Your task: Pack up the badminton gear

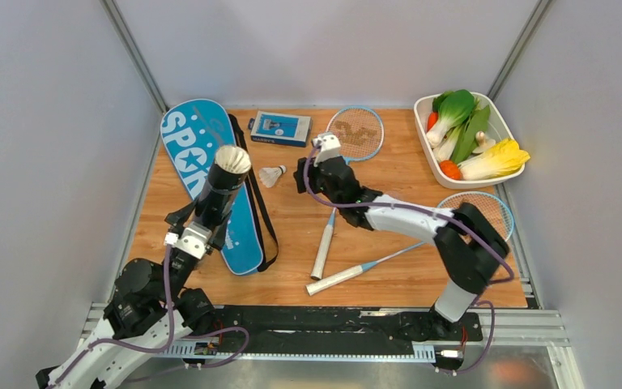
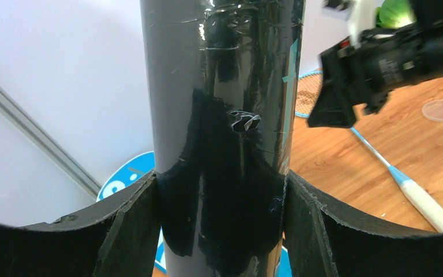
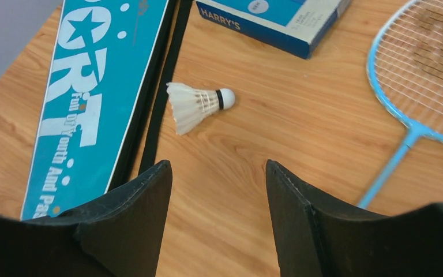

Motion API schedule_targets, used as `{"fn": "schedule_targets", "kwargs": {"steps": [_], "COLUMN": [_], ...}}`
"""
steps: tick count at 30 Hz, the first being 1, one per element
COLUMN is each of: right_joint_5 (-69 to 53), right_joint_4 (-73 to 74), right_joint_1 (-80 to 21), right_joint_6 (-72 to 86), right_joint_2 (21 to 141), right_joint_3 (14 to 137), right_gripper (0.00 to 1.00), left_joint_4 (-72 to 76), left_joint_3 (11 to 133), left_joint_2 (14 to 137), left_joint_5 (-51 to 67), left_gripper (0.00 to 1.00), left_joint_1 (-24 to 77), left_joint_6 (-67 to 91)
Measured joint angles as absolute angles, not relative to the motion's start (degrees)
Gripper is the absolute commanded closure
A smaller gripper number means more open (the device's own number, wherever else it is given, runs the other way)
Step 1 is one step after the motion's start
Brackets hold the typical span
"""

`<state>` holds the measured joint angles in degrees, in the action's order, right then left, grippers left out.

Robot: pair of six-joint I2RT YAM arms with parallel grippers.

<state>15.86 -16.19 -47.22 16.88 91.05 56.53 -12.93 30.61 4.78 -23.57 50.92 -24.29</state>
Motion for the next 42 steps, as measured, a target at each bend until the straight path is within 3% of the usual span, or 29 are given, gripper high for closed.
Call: {"fn": "schedule_targets", "kwargs": {"steps": [13, 25, 27, 30, 35, 42], "right_joint_5": [25.93, 39.38, 42.06, 45.21, 47.53, 43.33], "right_joint_4": [-13.15, -9.08, -8.82, -8.64, -9.67, -10.48], "right_joint_1": [-52.80, -56.10, -56.07, -56.05, -55.79, -55.02], "right_joint_6": [11.07, 7.42, 7.11, 6.74, 6.94, 8.88], "right_joint_2": [122.39, 136.68, 137.95, 138.56, 138.15, 128.99], "right_joint_3": [90.08, 99.50, 100.29, 100.36, 99.09, 86.70], "right_gripper": [0.34, 0.44, 0.50, 0.76, 0.99, 1.00], "left_joint_4": [-17.15, -18.37, -18.72, -19.09, -19.25, -20.14], "left_joint_3": [30.81, 32.88, 32.99, 33.19, 33.34, 33.28], "left_joint_2": [0.45, 0.43, 0.43, 0.43, 0.43, 0.43], "left_joint_5": [-23.42, -21.06, -21.06, -21.06, -21.10, -21.61], "left_gripper": [0.43, 0.43, 0.43, 0.43, 0.43, 0.43], "left_joint_1": [50.92, 50.92, 50.92, 50.92, 50.92, 50.92], "left_joint_6": [-18.92, -16.53, -16.53, -16.53, -16.49, -16.38]}}
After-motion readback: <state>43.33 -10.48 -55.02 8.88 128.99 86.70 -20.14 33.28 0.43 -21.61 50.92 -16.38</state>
